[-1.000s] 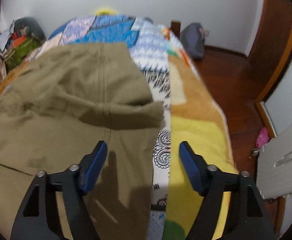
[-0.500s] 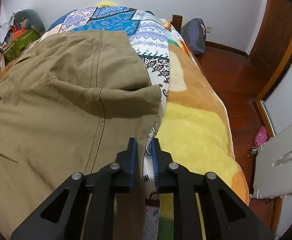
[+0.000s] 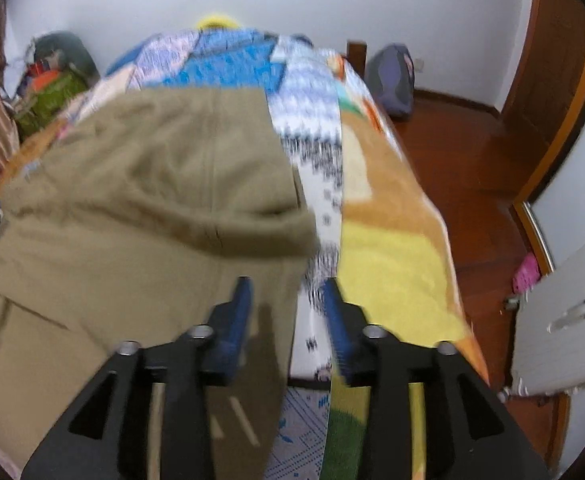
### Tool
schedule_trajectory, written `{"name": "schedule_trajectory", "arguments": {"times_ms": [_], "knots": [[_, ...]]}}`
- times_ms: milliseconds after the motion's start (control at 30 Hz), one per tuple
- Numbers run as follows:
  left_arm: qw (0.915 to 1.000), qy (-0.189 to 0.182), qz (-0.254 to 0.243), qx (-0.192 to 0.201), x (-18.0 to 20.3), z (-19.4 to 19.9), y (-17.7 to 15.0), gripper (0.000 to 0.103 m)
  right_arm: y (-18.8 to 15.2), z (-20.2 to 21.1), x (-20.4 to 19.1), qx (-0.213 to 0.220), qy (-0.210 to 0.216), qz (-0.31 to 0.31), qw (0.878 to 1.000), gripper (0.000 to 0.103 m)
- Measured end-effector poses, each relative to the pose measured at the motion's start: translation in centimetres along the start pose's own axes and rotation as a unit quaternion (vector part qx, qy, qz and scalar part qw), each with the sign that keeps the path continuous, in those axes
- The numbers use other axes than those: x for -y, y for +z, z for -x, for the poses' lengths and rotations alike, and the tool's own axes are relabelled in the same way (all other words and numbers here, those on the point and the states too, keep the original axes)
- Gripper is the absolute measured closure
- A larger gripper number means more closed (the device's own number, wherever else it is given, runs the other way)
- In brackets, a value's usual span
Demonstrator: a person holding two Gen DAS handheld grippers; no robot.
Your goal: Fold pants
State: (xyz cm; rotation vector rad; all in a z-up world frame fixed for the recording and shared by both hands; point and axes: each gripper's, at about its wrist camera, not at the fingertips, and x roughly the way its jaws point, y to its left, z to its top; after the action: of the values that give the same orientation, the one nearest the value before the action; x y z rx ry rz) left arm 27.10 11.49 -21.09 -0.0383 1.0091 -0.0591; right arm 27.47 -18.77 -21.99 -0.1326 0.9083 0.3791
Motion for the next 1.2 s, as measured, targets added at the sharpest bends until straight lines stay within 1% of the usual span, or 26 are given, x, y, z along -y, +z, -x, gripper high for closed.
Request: {"name": "schedule_trajectory", "arguments": {"times_ms": [67,133,167,233,300,367,433,467,500,533,567,600,633,700,733,833,1000,1100,1133,1200], "knots": [[0.9999,0.006,0.008,0.003,-0.6,-0.2,1.0,0.041,1.4,0.1,-0.1,0.023,0.003,0.001,1.0,0.046],[0.9998,0.001,0.022,0.001,-1.2,-0.9,1.8,0.039,2.7,-0.8,0.0,0.028,0.005,0.001,1.0,0.046],[0.9995,-0.004,0.031,-0.004,-1.6,-1.4,2.1,0.037,3.1,-1.2,-0.1,0.028,0.005,0.001,1.0,0.046],[0.999,-0.005,0.043,-0.014,-2.0,-2.5,2.3,0.034,4.1,-3.1,0.1,0.02,0.006,-0.002,1.0,0.046],[0.9984,0.003,0.049,-0.029,-2.1,-3.6,2.2,0.031,4.5,-4.9,0.4,0.007,0.01,-0.007,1.0,0.046],[0.9986,0.003,0.039,-0.037,-1.7,-4.4,1.9,0.03,4.7,-6.9,0.7,-0.011,0.021,-0.014,1.0,0.046],[0.9991,0.011,0.025,-0.031,-1.0,-4.7,1.8,0.029,4.7,-8.2,0.9,-0.023,0.04,-0.021,0.999,0.046],[0.9993,0.014,0.02,-0.029,-0.9,-4.8,1.7,0.029,4.6,-8.9,1.0,-0.029,0.054,-0.026,0.998,0.053],[0.9994,0.02,0.014,-0.026,-0.7,-5.0,1.7,0.029,4.5,-9.3,0.9,-0.031,0.067,-0.025,0.997,0.065],[0.9993,0.029,0.007,-0.021,-0.5,-5.1,1.8,0.032,4.3,-9.4,0.7,-0.028,0.06,-0.018,0.998,0.065],[0.999,0.042,0.0,-0.013,-0.4,-5.2,1.8,0.037,4.2,-9.3,0.3,-0.024,0.051,-0.005,0.998,0.07],[0.9983,0.058,-0.01,-0.009,-0.2,-5.3,1.7,0.04,4.1,-9.2,-0.1,-0.021,0.037,0.012,0.999,0.078],[0.9976,0.067,-0.016,-0.008,-0.1,-5.3,1.8,0.044,4.0,-9.2,-0.5,-0.02,0.024,0.03,0.999,0.08],[0.997,0.074,-0.022,-0.004,-0.2,-5.3,1.6,0.045,3.7,-9.0,-0.8,-0.019,0.015,0.043,0.999,0.082],[0.9971,0.073,-0.018,-0.003,-0.4,-5.2,1.6,0.047,3.6,-9.0,-1.0,-0.018,0.008,0.051,0.999,0.083],[0.9974,0.072,-0.01,-0.003,-1.2,-5.1,1.5,0.047,3.4,-8.9,-1.0,-0.021,-0.006,0.062,0.998,0.087],[0.9988,0.049,-0.003,-0.006,-1.6,-5.1,1.2,0.046,2.9,-9.0,-0.8,-0.026,-0.012,0.049,0.998,0.086],[0.9993,0.035,0.006,-0.006,-1.8,-4.0,1.3,0.042,3.4,-8.5,-0.4,-0.048,0.0,0.037,0.998,0.083],[0.9994,0.035,0.006,-0.003,-1.9,-3.7,1.4,0.04,3.5,-8.2,-0.3,-0.054,0.001,0.036,0.998,0.082],[0.9986,0.051,0.002,0.011,-2.1,-2.6,1.9,0.038,3.9,-7.4,-0.5,-0.057,-0.005,0.046,0.997,0.078]]}}
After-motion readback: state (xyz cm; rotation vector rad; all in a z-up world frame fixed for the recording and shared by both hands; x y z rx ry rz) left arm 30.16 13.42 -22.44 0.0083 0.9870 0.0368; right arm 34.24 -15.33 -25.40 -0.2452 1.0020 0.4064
